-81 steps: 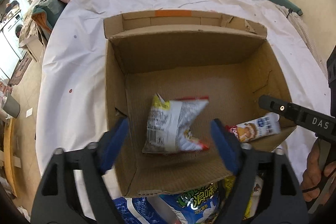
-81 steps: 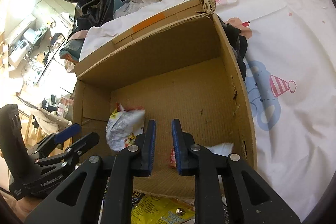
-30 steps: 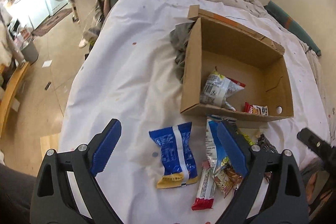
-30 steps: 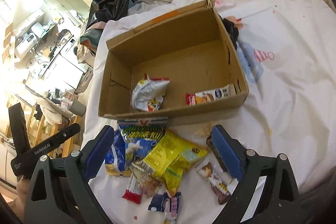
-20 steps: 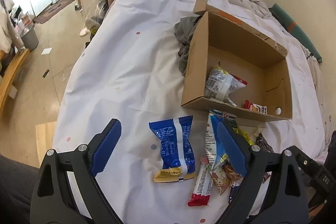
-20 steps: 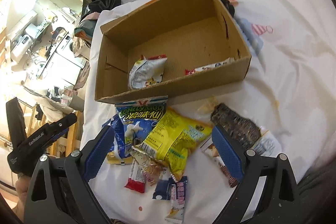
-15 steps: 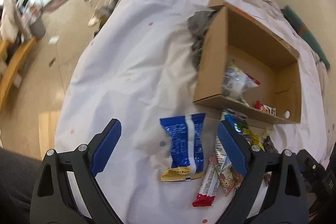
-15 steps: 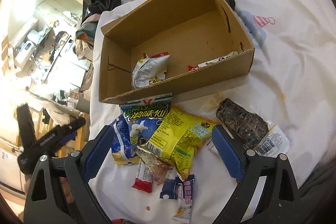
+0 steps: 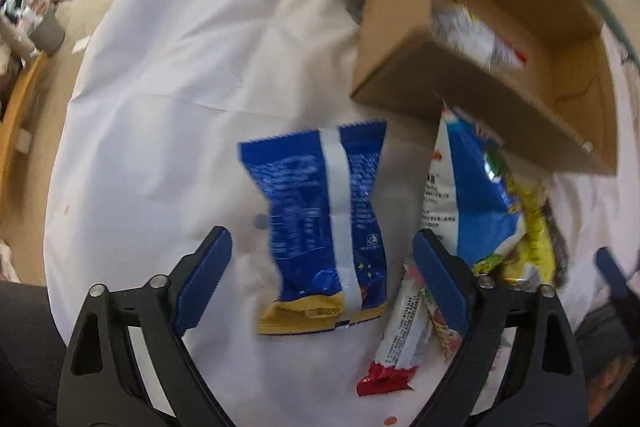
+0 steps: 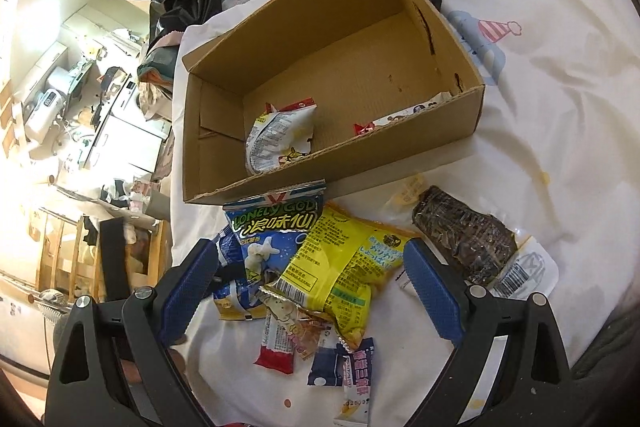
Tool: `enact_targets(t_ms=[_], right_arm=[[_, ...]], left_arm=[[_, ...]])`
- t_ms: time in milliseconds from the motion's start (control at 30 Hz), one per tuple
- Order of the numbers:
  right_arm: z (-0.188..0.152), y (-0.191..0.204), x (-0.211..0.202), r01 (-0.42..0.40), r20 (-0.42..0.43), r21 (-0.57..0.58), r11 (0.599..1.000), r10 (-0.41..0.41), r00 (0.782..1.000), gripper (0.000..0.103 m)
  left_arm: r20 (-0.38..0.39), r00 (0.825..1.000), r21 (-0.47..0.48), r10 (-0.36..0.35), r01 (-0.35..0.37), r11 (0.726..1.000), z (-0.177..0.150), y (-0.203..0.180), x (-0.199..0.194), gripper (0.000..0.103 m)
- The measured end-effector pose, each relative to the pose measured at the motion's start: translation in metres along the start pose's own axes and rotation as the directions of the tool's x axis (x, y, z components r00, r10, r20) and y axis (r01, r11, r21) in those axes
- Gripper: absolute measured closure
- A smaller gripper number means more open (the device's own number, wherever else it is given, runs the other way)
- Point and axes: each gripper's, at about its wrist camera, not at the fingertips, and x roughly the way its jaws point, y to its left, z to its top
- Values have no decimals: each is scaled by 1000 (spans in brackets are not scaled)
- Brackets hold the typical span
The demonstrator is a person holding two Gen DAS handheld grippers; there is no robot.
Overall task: Organize snacks
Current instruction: 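Grasp the blue packet with the left gripper, then lift the blue packet with the left gripper while the right gripper grasps the yellow chip bag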
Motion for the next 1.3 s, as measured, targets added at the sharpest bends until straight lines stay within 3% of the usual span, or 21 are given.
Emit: enact_targets(t_ms=[167,367,567,800,900,1067,1167,1300], right_arm=[[1,-7,-5,15,16,26,1000,-16,1000,7],[10,-26,-11,15,49,116,993,-21,999,7],[4,-47,17,-52,-90,270,961,79,993,7],[-3,-35,64,-10,-233,287,958,80,969,7],[-8,-35,83,50,-292,302,952,42,956,7],[-8,-31,91,93,-298,310,946,4,954,8],[-7,-26,92,130,-312,266,955,-43,949,28],[-10,-17,87,134,-316,198,971,-66,947,47]], left_arm=[[-59,998,4,34,-33,999,0,-6,14,55],[-37,999,-8,28,-28,1000,-4,4,-3,74],[47,998,-45,-33,35,998,-8,17,-40,76],[98,995,-16,-31,32,999,-15,9,-57,76],[99,994,-22,-37,40,999,-16,8,-60,76],[61,995,-55,-82,86,995,-11,19,-54,76],[58,994,-49,-89,92,995,-12,15,-54,76],[71,994,-45,-84,87,995,-12,13,-56,76]])
